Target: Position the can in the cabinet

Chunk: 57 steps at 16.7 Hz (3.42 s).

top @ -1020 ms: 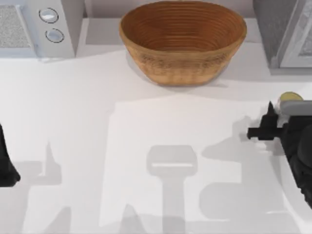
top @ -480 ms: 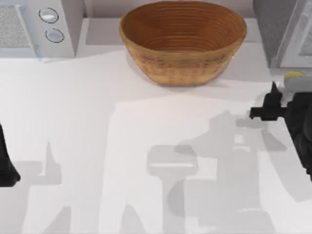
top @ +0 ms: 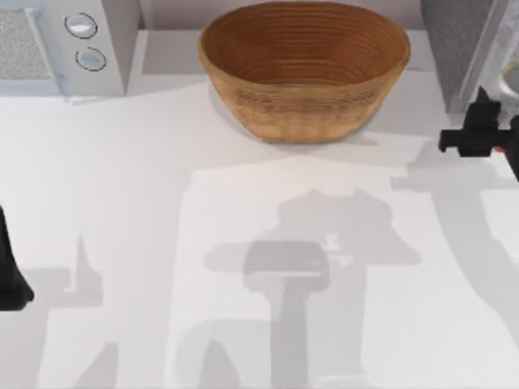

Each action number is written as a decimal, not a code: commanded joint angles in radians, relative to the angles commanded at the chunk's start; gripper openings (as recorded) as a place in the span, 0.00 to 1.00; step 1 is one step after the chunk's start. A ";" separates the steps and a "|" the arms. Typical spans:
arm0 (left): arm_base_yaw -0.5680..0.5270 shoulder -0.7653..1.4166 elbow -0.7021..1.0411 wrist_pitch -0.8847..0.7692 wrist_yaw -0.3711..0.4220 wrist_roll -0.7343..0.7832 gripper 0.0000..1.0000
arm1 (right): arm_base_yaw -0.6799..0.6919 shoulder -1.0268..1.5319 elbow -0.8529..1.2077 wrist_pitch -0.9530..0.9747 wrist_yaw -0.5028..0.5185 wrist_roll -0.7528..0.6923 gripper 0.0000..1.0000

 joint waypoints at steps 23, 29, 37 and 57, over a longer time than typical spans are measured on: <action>0.000 0.000 0.000 0.000 0.000 0.000 1.00 | -0.161 -1.001 -0.308 -0.482 -0.214 -0.041 0.00; 0.000 0.000 0.000 0.000 0.000 0.000 1.00 | -0.266 -1.434 -0.487 -0.712 -0.290 -0.071 0.00; 0.000 0.000 0.000 0.000 0.000 0.000 1.00 | -0.286 -1.510 -0.528 -0.765 -0.306 -0.073 0.00; 0.000 0.000 0.000 0.000 0.000 0.000 1.00 | -0.144 -0.451 0.844 -1.106 -0.149 -0.069 0.00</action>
